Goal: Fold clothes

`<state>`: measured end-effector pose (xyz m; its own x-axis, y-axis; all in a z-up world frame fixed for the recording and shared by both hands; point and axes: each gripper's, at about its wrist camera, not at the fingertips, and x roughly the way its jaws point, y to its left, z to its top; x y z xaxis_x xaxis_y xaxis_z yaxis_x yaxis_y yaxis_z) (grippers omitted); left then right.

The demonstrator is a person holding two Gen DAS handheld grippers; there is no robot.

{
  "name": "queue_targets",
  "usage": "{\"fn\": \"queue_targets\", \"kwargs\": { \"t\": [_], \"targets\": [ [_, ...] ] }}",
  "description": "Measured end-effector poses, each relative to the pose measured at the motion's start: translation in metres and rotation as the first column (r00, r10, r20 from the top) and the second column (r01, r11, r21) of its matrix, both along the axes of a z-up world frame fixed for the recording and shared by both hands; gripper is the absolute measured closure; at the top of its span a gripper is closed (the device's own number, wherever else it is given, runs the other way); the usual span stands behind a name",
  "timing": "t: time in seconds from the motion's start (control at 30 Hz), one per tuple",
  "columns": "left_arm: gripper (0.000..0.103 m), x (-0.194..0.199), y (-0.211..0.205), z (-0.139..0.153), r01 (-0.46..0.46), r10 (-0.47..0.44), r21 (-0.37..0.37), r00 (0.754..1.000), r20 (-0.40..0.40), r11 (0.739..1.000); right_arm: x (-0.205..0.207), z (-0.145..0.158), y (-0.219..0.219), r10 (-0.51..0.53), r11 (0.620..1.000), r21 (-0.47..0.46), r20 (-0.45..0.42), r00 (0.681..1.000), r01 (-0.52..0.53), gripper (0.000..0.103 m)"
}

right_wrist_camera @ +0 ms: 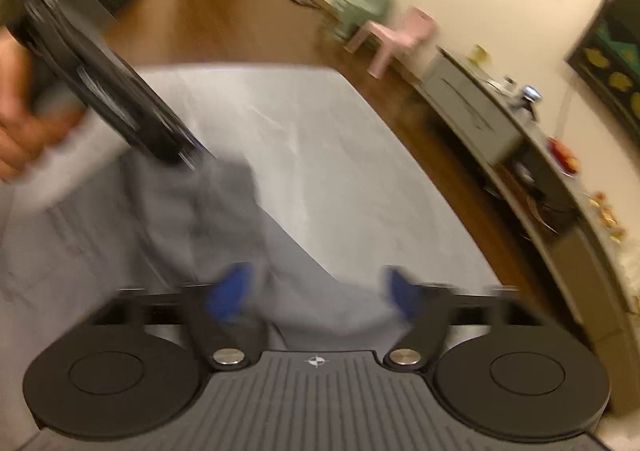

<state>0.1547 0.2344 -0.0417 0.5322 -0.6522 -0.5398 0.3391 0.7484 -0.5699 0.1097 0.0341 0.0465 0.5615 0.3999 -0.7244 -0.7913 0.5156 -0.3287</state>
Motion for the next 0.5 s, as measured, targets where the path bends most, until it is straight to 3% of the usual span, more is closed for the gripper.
{"fn": "queue_targets", "kwargs": {
  "t": [0.03,0.07,0.2,0.37,0.5],
  "targets": [
    [0.055,-0.001,-0.001,-0.003,0.003,-0.003,0.011,1.0,-0.006,1.0,0.0,-0.006,0.002,0.018,0.999,-0.046,0.009,1.0,-0.018,0.007],
    [0.046,-0.001,-0.001,-0.005,0.006,-0.006,0.022,1.0,-0.012,1.0,0.001,-0.011,0.005,0.037,0.995,-0.091,0.018,0.999,-0.035,0.007],
    [0.042,-0.015,0.001,0.002,0.048,-0.049,0.024,0.998,0.032,0.999,0.002,-0.033,0.013,0.115,0.958,-0.271,0.043,0.992,-0.099,0.007],
    [0.023,-0.035,-0.01,0.016,0.111,-0.118,0.065,0.987,0.11,0.992,0.014,-0.045,-0.001,0.077,0.959,-0.276,0.026,0.997,-0.067,0.007],
    [0.02,-0.036,-0.013,0.021,0.126,-0.129,0.033,0.982,0.137,0.992,0.011,-0.045,-0.017,0.037,0.97,-0.243,0.041,0.998,-0.026,0.007]
  ]
}}
